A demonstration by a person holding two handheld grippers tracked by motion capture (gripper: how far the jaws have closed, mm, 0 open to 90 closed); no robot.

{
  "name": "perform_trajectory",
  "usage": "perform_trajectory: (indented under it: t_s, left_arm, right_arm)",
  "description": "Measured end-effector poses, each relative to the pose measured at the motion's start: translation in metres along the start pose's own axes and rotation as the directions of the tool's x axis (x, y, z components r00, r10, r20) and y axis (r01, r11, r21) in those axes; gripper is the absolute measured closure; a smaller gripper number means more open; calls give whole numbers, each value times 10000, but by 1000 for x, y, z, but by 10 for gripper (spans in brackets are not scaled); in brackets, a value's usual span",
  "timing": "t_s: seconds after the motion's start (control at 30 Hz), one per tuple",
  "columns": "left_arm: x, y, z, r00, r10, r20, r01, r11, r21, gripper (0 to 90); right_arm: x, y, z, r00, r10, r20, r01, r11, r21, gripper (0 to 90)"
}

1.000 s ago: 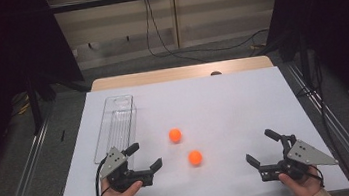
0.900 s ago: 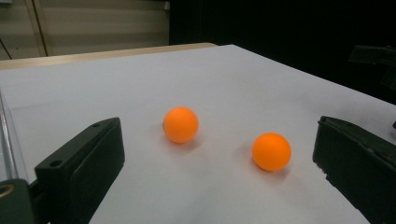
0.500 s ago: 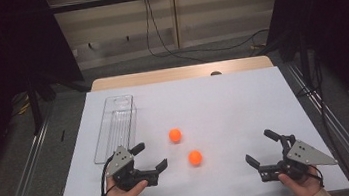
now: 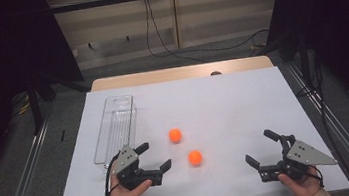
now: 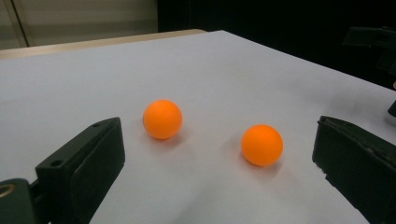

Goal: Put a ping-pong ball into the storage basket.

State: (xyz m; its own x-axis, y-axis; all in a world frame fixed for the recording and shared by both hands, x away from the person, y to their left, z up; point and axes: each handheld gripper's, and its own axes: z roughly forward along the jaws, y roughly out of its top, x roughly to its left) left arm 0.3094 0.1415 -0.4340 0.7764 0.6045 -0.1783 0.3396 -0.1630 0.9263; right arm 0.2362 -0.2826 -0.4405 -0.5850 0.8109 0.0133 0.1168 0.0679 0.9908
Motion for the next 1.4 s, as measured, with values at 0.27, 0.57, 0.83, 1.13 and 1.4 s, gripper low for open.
perform_trajectory:
  t_s: [0.27,0.57,0.83,1.13,1.4]
  left_arm:
    - [-2,-1,6,9999,49,117,-51,9998,183,23]
    - [-4,-1,11,9997,129,193,-136,9993,350,23]
    - [-7,-1,17,9994,194,287,-210,9982,566,24]
    - [-8,0,21,9989,169,440,-197,9977,655,27]
    - [-8,0,24,9988,194,446,-228,9969,759,29]
  right_arm:
    - [0,0,0,10000,-10,-12,10,10000,3,13]
    - [0,0,0,10000,-6,-34,6,10000,3,14]
    - [0,0,0,10000,-13,-55,13,10000,-2,17]
    - [0,0,0,10000,-1,-59,1,10000,-1,17]
    - [0,0,0,10000,-14,-92,14,10000,2,17]
